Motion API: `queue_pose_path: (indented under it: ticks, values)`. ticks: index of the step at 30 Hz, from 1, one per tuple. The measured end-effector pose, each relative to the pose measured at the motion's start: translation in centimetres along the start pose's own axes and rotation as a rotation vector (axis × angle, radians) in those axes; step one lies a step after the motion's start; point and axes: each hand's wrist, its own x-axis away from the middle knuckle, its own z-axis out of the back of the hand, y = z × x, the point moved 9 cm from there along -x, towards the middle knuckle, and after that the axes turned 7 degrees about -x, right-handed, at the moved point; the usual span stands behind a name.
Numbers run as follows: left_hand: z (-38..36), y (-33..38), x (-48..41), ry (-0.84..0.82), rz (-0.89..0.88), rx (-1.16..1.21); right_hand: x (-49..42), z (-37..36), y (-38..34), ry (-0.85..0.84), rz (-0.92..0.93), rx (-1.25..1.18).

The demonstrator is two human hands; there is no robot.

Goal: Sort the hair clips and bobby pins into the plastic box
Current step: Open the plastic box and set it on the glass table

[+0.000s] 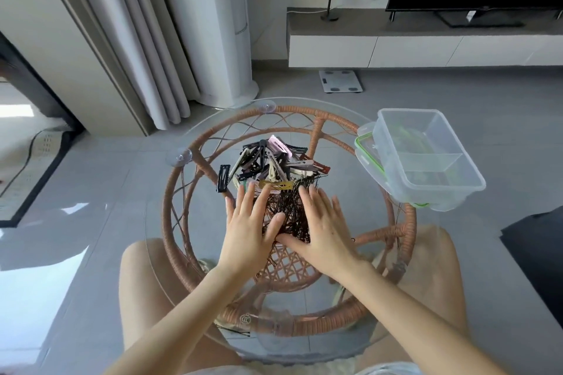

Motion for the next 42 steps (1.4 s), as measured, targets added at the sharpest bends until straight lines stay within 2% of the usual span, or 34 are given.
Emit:
queue_pose_path:
  ticks: [3,5,8,10,13,16,19,22,25,29,37,40,42]
  values:
    - [1.2,-0.2,0.9,0.027,-0.053,-0.017,1.3,2.7,-0.3,0.114,0.001,-0.153]
    - [1.7,0.1,1.4,0.026,-0.125,-0.106,2.3,6.1,0.4,0.291,0.013,-0.197]
    - [2.7,0.8,0.9,0.045,-0.146,-0.136,3.2,11.9,2.6,0.581,0.02,-0.027]
    - [3.4,1.4,0.0,0.07,-0.142,-0.131,3.1,14.5,4.8,0.652,-0.031,0.134]
    - [3.8,2.3,-1.5,0.095,-0.145,-0.144,2.0,15.5,8.7,0.554,-0.173,0.317]
    - [4.1,3.6,-2.9,0.106,-0.164,-0.157,1.2,14.7,11.7,0.378,-0.308,0.362]
    - [4.7,4.8,-3.9,0.128,-0.178,-0.148,0.7,14.2,12.1,0.349,-0.259,0.323]
    - [5.2,5.0,-4.9,0.133,-0.174,-0.153,0.7,15.3,10.9,0.451,-0.184,0.276]
    - [5.3,4.0,-6.0,0.132,-0.156,-0.175,0.1,16.4,8.1,0.527,0.005,0.276]
    - [4.7,1.7,-7.5,0.097,-0.106,-0.206,-4.4,15.1,7.0,0.378,0.165,0.22]
    - [4.6,-2.4,-10.6,0.061,0.036,-0.219,-13.2,10.8,8.5,0.062,0.139,0.115]
    - [4.3,-4.9,-12.5,-0.023,0.181,-0.206,-13.8,11.1,8.0,0.013,0.136,0.181]
    - [4.3,-5.9,-13.7,-0.089,0.268,-0.161,-13.2,12.0,6.6,0.099,0.141,0.233]
